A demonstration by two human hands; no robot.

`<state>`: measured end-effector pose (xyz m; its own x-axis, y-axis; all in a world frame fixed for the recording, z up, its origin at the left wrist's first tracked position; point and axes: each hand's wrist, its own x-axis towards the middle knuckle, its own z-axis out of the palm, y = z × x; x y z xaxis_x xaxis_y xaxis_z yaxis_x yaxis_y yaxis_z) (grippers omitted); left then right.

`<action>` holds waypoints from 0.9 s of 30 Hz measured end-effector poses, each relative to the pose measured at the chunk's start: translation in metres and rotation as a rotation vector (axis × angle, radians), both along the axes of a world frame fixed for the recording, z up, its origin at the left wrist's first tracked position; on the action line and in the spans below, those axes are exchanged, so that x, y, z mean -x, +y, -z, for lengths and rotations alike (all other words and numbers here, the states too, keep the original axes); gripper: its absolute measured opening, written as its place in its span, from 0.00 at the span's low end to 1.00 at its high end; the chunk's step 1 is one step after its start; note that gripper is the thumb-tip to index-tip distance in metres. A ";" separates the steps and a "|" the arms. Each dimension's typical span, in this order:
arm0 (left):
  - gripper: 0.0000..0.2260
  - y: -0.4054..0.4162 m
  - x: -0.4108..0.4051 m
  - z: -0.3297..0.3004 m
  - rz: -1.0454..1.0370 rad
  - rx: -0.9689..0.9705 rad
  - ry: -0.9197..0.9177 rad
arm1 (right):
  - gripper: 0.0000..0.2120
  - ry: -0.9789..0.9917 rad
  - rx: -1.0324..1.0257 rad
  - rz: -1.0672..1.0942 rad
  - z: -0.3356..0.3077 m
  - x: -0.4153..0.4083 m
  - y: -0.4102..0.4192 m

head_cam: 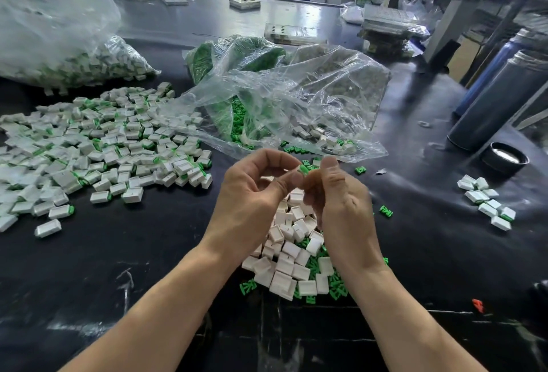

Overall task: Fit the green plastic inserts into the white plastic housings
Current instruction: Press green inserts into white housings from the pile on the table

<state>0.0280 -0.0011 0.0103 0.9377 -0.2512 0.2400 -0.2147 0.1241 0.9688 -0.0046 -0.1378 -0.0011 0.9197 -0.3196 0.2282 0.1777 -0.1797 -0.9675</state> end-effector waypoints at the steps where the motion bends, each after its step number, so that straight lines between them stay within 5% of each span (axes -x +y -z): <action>1: 0.03 0.001 -0.001 0.000 -0.018 -0.024 -0.020 | 0.21 -0.025 0.001 -0.005 -0.001 0.000 -0.002; 7: 0.05 0.003 0.000 0.000 -0.118 -0.127 -0.106 | 0.03 -0.127 0.138 -0.040 -0.004 0.003 -0.003; 19: 0.08 0.007 -0.001 0.004 -0.243 -0.450 -0.387 | 0.06 -0.079 0.099 -0.020 -0.001 0.003 -0.002; 27: 0.08 0.013 -0.004 0.003 -0.317 -0.652 -0.418 | 0.07 -0.025 0.115 0.051 0.004 0.000 -0.007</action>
<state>0.0324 0.0119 0.0073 0.8535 -0.1998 0.4813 -0.5024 -0.5607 0.6582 -0.0042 -0.1443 -0.0053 0.8966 -0.3361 0.2882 0.1889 -0.2983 -0.9356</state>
